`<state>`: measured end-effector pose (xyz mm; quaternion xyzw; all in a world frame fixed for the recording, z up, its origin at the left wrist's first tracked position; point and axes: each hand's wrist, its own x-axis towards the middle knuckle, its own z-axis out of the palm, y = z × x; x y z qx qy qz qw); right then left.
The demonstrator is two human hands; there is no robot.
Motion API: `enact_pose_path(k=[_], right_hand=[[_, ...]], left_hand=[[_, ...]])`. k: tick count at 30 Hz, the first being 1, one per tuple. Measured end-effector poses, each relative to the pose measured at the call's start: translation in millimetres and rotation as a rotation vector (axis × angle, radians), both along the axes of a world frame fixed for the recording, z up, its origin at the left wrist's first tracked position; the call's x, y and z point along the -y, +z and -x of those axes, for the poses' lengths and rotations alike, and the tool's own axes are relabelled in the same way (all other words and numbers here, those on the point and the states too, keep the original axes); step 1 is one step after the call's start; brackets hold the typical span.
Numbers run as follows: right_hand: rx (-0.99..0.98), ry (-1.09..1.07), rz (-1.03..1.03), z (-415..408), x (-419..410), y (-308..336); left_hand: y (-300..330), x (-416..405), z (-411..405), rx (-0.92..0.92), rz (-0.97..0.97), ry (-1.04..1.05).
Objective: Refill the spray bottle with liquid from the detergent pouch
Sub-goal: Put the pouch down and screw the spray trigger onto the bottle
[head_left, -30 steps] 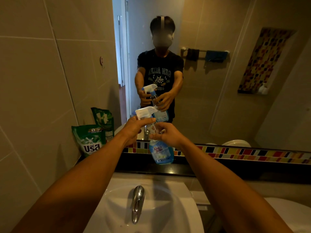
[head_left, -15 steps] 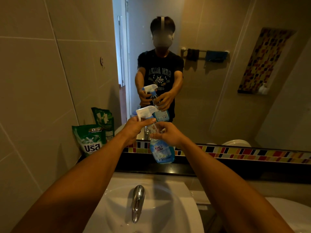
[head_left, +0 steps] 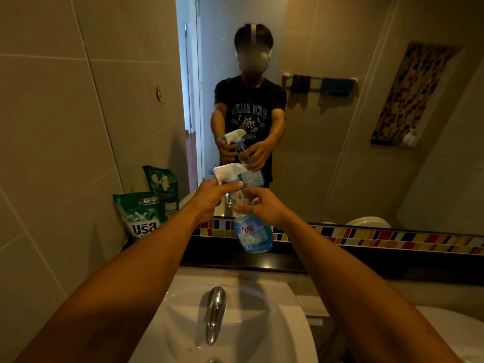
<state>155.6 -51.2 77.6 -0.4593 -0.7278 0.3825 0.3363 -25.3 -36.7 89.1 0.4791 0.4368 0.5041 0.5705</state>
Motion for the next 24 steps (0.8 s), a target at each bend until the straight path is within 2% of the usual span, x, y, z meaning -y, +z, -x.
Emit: enact_pose_path(k=[10,16,24], right_hand=[[-0.013,0.029,0.004,0.9,3.8,-1.9],[-0.002,0.026,-0.001,2.8,3.0,-1.0],[-0.039,-0.006,0.013,2.2,0.0,-4.2]], left_hand=[[-2.3,2.4,4.4,-0.021,0.011,0.000],[-1.8,3.6,1.6,-0.019,-0.098,0.118],[0.7,4.6,-3.0,-0.015,-0.138,0.186]])
